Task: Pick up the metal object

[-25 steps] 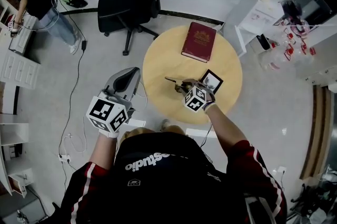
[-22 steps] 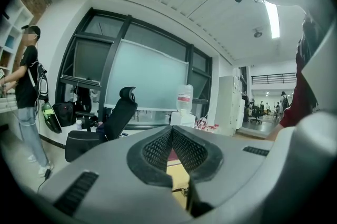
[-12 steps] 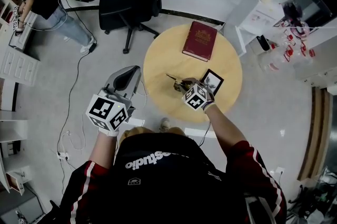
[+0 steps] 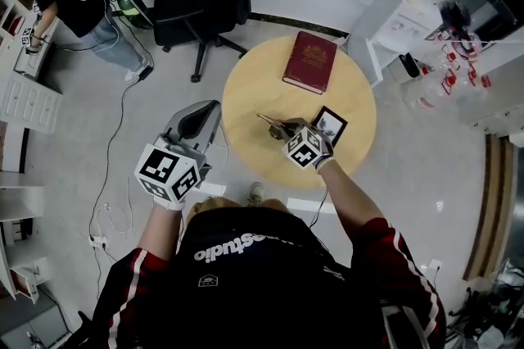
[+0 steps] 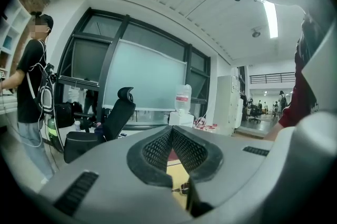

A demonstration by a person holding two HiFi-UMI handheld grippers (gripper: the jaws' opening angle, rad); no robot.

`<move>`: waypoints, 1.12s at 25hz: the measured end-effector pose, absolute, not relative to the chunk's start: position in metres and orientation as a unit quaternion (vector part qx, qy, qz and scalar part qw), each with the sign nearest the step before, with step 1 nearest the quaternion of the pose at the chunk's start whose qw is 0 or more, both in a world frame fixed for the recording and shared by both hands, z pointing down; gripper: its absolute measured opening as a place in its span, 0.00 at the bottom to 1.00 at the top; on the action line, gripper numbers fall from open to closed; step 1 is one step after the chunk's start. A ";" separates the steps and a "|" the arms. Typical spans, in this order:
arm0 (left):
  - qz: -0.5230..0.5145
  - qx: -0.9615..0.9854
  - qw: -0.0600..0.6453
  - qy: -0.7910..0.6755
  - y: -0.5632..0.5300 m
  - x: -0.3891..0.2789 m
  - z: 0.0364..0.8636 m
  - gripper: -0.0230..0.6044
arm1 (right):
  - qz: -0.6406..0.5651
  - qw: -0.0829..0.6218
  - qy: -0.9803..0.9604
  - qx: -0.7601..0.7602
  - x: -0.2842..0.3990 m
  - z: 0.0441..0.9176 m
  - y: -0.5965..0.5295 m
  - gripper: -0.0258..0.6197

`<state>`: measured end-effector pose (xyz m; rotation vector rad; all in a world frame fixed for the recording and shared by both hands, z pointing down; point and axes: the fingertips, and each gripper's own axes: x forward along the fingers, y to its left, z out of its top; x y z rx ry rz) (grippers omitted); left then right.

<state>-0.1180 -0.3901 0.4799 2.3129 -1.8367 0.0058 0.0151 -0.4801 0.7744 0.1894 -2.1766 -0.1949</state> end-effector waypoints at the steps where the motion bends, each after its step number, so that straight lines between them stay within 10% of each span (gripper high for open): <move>1: 0.003 0.780 0.093 -0.619 -0.391 -0.118 0.479 0.06 | -0.080 0.458 -0.882 0.078 0.015 0.774 -0.482 0.09; 28: -0.027 0.802 0.083 -0.591 -0.384 -0.146 0.459 0.06 | -0.057 0.421 -0.890 0.164 0.018 0.715 -0.458 0.09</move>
